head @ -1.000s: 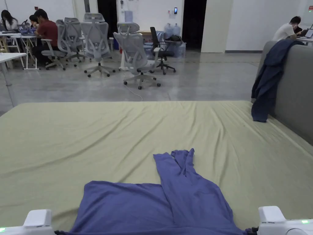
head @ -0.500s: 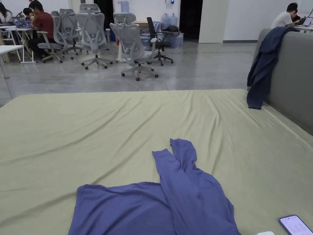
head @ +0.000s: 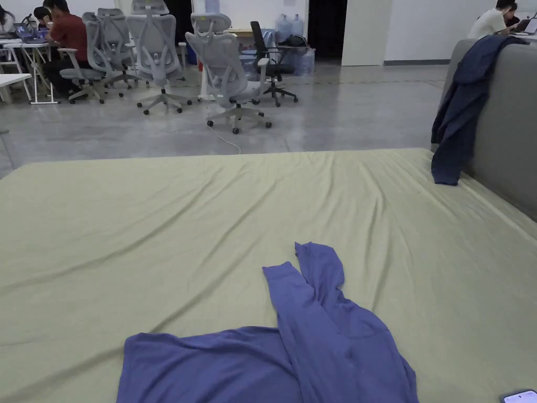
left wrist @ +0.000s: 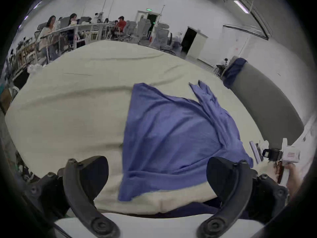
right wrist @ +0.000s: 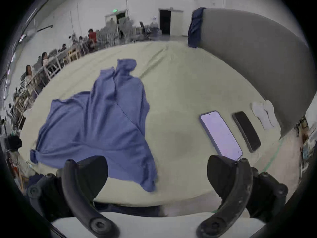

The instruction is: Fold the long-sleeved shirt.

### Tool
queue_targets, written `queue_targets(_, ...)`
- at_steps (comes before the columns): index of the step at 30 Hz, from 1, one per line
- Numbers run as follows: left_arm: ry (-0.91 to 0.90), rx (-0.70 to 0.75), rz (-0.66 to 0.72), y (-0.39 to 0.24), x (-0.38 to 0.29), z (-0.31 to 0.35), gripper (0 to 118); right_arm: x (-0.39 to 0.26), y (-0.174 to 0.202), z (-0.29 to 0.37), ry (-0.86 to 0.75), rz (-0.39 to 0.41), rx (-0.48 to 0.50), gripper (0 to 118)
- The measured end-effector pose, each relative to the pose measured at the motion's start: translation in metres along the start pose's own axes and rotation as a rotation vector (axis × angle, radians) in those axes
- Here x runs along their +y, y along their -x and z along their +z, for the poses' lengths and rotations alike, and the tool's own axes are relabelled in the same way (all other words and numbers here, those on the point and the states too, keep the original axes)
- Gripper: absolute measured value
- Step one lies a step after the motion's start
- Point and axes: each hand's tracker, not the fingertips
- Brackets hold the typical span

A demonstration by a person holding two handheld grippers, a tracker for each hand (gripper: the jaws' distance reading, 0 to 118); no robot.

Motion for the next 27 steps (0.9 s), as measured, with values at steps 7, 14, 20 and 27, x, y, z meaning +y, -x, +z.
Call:
queue_targets(7, 0.012, 0.099, -0.181, -0.044, -0.002, -0.007, 3, 0.020, 0.042, -0.010, -0.108, 0.034, 0.032, 4)
queue_targets(14, 0.026, -0.038, -0.064, -0.048, 0.020, -0.030, 3, 0.142, 0.148, -0.105, -0.163, 0.206, 0.239, 115)
queue_targets(20, 0.019, -0.024, -0.067, -0.033, 0.038, -0.055, 3, 0.250, 0.251, -0.229, -0.005, 0.259, 0.218, 118)
queue_targets(27, 0.052, -0.026, -0.031, -0.018, 0.040, -0.072, 3, 0.287, 0.298, -0.339, 0.193, 0.439, 0.035, 53)
